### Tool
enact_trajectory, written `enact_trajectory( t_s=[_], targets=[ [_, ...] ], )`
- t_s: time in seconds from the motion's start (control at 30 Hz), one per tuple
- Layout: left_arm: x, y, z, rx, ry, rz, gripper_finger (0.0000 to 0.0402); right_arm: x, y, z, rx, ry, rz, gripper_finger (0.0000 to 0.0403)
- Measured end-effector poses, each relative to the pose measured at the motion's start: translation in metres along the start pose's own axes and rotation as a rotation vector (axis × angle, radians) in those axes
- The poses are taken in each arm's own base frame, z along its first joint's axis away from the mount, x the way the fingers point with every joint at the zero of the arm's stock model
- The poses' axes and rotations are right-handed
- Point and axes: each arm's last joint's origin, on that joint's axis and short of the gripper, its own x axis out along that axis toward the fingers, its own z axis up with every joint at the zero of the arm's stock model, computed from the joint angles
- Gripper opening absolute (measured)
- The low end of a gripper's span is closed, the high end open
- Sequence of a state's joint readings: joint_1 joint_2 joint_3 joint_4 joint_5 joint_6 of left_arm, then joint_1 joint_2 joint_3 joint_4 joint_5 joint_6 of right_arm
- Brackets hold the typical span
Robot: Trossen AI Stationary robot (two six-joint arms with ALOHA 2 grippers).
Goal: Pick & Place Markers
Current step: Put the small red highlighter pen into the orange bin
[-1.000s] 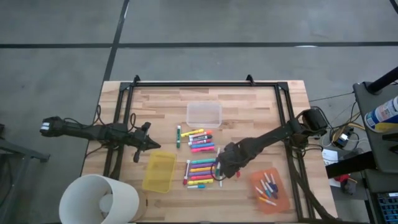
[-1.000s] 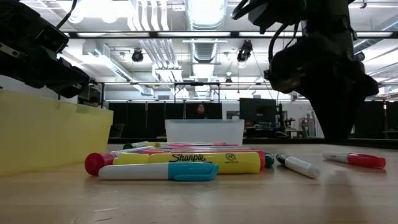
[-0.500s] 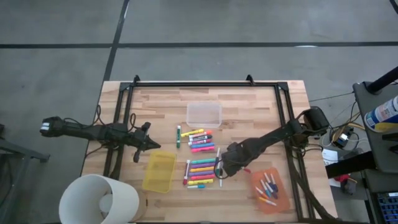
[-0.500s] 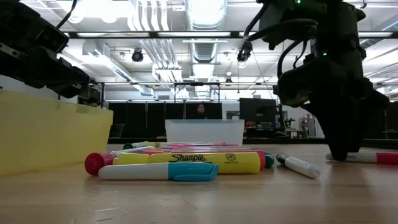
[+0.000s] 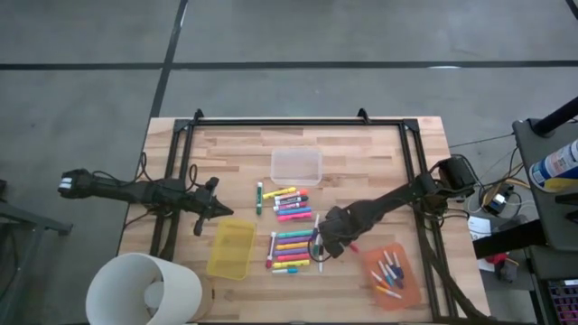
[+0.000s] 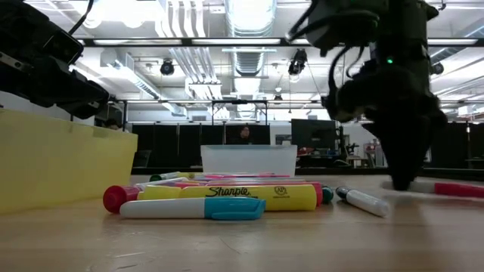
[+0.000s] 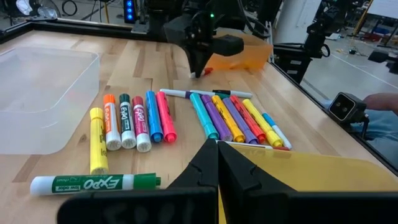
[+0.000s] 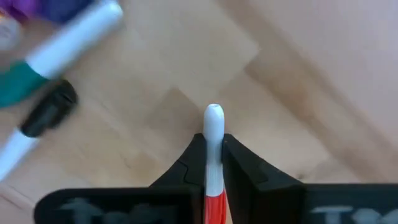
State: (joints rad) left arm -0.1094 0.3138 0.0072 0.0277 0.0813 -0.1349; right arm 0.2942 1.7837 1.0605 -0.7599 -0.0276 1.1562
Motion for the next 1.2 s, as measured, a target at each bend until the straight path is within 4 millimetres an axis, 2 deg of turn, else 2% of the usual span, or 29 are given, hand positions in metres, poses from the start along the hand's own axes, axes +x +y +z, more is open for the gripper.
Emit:
enact_trajectory(
  t_s=[0.17,0.37,0.47,0.63,0.8,1.2],
  targets=[
    [0.0,0.0,0.0,0.0,0.0,0.0,0.0,-0.029,0.001,0.002,-0.041,-0.028,-0.085,0.0025],
    [0.0,0.0,0.0,0.0,0.0,0.0,0.0,-0.075,-0.003,-0.002,-0.031,-0.083,-0.164,0.0024],
    [0.0,0.0,0.0,0.0,0.0,0.0,0.0,-0.094,-0.004,-0.014,-0.006,-0.093,-0.174,0.0024],
    [0.0,0.0,0.0,0.0,0.0,0.0,0.0,-0.115,-0.007,-0.046,0.066,-0.102,-0.177,0.0023],
    [0.0,0.0,0.0,0.0,0.0,0.0,0.0,-0.124,-0.009,-0.083,0.156,-0.105,-0.158,0.0023],
    [0.0,0.0,0.0,0.0,0.0,0.0,0.0,-0.113,-0.007,-0.154,0.331,-0.066,-0.186,0.0023]
  ],
)
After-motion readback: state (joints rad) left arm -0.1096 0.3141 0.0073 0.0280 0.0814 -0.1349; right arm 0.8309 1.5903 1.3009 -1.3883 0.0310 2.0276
